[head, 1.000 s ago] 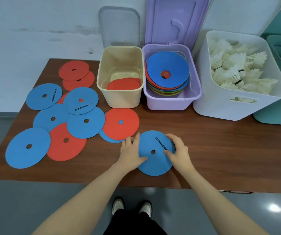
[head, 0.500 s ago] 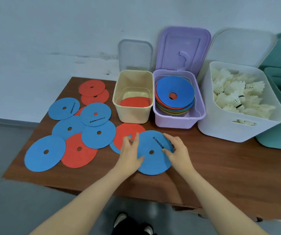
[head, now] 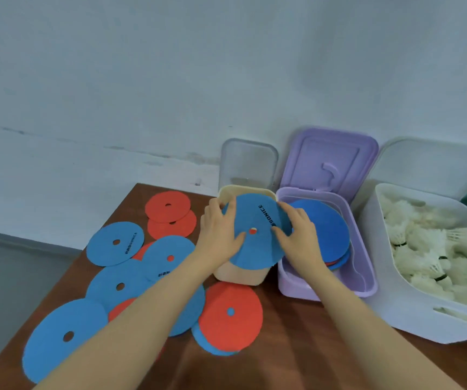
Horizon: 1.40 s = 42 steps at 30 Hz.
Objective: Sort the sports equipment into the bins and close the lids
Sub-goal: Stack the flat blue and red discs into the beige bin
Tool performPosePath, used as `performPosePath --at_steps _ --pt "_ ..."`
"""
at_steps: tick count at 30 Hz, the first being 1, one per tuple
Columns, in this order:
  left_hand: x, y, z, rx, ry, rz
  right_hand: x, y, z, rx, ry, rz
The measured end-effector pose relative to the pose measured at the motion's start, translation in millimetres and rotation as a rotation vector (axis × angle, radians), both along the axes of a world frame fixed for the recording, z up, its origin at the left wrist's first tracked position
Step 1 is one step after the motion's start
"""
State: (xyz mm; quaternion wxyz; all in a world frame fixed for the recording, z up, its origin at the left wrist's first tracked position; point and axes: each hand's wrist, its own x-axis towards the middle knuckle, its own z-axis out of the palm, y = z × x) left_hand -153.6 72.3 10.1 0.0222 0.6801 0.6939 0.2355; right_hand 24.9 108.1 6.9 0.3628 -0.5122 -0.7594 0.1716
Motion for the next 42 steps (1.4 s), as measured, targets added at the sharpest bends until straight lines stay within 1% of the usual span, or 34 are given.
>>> performPosePath --at_steps 5,7,9,12,14,16,18,23,26,30,32,34,36,38,40,42 --pt "-18 59 -8 -0.057 0.012 -0.028 -24 49 -6 0.004 -0.181 -0.091" --pt "-24 74 -17 -0.111 0.016 -0.043 -30 61 -16 0.007 -0.243 -0.105" --pt "-31 87 -28 -0.191 0.022 -0.062 -36 70 -28 -0.032 -0.282 -0.128" --pt "-39 93 -45 -0.322 0.168 -0.107 -41 73 -46 -0.114 -0.459 -0.123" --pt "-42 92 -53 -0.323 0.210 -0.136 -41 69 -56 -0.090 -0.534 -0.114" --pt "-45 87 -53 -0.302 0.145 -0.149 -40 63 -59 -0.071 -0.516 -0.124" --pt "-50 78 -50 -0.269 0.105 -0.157 -39 54 -57 -0.102 -0.475 -0.141" --pt "-56 35 -40 -0.185 0.101 -0.134 -30 24 -55 -0.067 -0.384 -0.097" --pt "-55 4 -37 -0.172 0.094 -0.104 -28 -3 -55 0.009 -0.289 -0.065" --pt "-54 -40 -43 -0.100 0.021 -0.062 -26 -44 -63 0.148 -0.117 -0.020" --pt "-53 -63 -52 -0.125 0.016 -0.027 -24 -65 -73 0.172 -0.066 0.032" --pt "-54 -83 -64 -0.163 0.007 0.016 -22 -84 -85 0.129 -0.051 0.057" --pt "-55 -97 -75 -0.215 0.009 0.063 -20 -98 -98 0.034 -0.106 0.054" --pt "-57 -109 -88 -0.331 0.023 0.130 -20 -104 -113 -0.139 -0.229 0.013" --pt "-62 -119 -101 -0.461 0.021 0.212 -21 -108 -128 -0.381 -0.380 -0.056" --pt "-70 -128 -113 -0.549 0.005 0.268 -25 -112 -141 -0.529 -0.430 -0.120"
